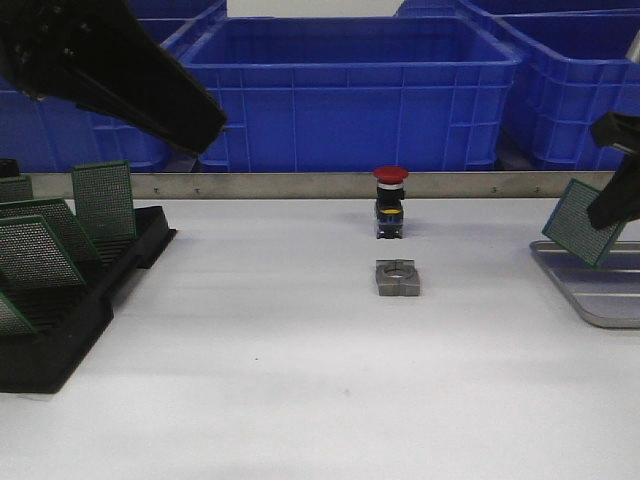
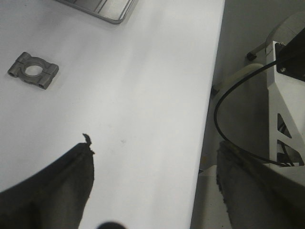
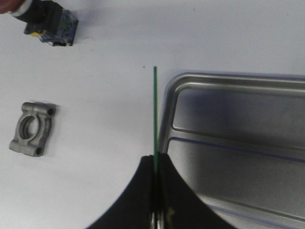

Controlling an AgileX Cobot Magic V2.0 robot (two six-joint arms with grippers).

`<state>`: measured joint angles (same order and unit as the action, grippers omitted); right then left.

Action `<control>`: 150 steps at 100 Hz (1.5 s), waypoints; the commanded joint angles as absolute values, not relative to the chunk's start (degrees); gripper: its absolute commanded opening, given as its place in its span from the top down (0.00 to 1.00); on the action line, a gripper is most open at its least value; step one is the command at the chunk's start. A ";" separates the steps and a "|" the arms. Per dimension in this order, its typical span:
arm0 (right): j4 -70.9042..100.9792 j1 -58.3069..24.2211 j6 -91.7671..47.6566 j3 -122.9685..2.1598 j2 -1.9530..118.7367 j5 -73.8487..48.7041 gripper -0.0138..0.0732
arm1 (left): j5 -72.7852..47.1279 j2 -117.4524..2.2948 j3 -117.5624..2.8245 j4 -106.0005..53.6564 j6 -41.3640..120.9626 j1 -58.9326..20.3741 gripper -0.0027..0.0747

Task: Place circuit board on tray
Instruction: 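Carry the board with the right gripper and lower it onto the silver tray, then lower the left gripper into the rack and grasp another green board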

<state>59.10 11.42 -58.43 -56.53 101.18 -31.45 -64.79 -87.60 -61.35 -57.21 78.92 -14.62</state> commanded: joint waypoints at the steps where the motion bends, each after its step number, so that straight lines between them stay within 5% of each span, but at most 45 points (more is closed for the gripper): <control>1: 60.73 11.68 -57.78 -57.59 100.36 -30.60 0.91 | -66.33 -85.89 -63.03 -61.27 78.71 -14.95 0.32; 22: 60.73 11.68 -55.22 -57.59 101.68 -28.74 0.72 | -66.47 -85.89 -63.03 -61.27 78.71 -14.95 0.32; 40: 60.73 11.68 -55.22 -57.59 101.68 -29.15 0.28 | -66.47 -85.89 -63.03 -61.27 78.71 -14.95 0.32; 51: 60.63 11.68 -55.37 -57.59 101.68 -29.15 0.15 | -66.56 -85.89 -63.03 -61.27 78.71 -14.95 0.32; 84: 57.22 11.68 -55.50 -57.59 100.16 -30.45 0.14 | -62.43 -85.67 -66.63 -59.02 74.48 -13.12 0.32; 118: 57.22 11.68 -55.63 -57.59 99.91 -29.98 0.14 | -59.90 -85.67 -82.01 -36.70 67.76 -7.24 0.32; 150: 57.08 11.68 -57.65 -57.59 99.91 -28.15 0.14 | -56.17 -90.73 -83.21 -20.43 65.58 -7.24 0.32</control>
<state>56.14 11.42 -56.61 -56.48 102.87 -28.46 -59.03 -91.01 -81.50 -22.02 66.47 -7.37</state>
